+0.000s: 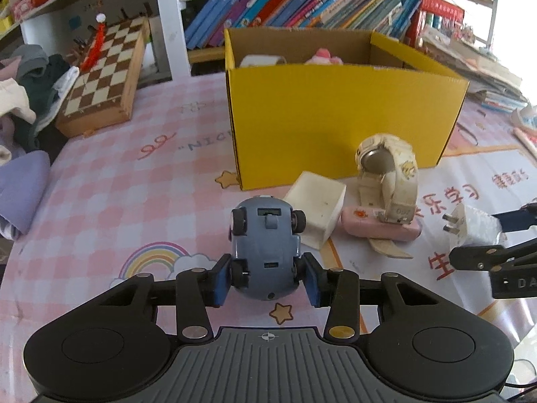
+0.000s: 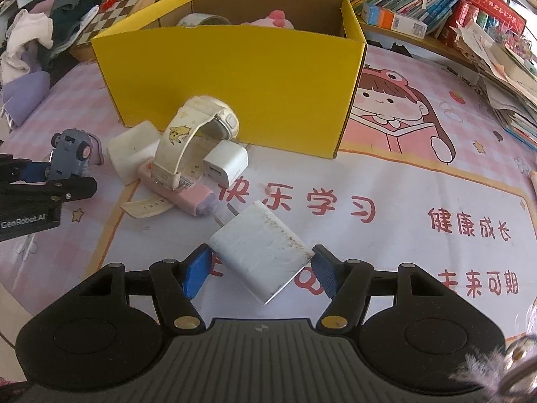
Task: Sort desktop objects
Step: 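Lift and carry the toy car and charger with both tools over the box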
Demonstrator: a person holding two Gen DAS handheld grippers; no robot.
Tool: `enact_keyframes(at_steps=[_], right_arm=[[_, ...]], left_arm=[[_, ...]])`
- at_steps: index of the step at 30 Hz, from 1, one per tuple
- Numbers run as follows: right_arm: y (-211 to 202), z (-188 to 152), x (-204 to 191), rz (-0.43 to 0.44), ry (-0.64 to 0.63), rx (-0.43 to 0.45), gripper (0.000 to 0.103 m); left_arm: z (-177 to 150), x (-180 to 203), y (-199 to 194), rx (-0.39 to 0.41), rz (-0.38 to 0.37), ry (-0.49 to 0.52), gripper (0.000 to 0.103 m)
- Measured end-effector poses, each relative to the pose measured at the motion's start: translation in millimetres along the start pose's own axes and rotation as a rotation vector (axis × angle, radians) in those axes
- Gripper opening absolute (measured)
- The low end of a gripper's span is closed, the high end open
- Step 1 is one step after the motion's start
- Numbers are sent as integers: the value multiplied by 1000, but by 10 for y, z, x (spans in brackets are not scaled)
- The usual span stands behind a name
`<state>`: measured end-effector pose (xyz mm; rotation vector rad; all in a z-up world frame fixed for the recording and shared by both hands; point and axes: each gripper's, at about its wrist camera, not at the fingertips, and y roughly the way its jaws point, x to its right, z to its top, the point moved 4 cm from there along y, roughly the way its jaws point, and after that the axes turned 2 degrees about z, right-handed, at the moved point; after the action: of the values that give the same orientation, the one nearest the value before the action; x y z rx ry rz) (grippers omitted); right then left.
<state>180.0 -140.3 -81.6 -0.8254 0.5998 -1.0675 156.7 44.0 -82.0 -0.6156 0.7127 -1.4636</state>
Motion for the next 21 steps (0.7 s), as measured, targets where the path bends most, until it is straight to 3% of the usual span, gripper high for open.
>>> enact_keyframes(at_steps=[12,21], right_arm=[[-166,40,18,26,16,36,63],[-434,190,46,27,35,118,63]], left_arm=[[84,-20,-319,69,-29,-40,42],[260,-7,-595,156,-60,-38,42]])
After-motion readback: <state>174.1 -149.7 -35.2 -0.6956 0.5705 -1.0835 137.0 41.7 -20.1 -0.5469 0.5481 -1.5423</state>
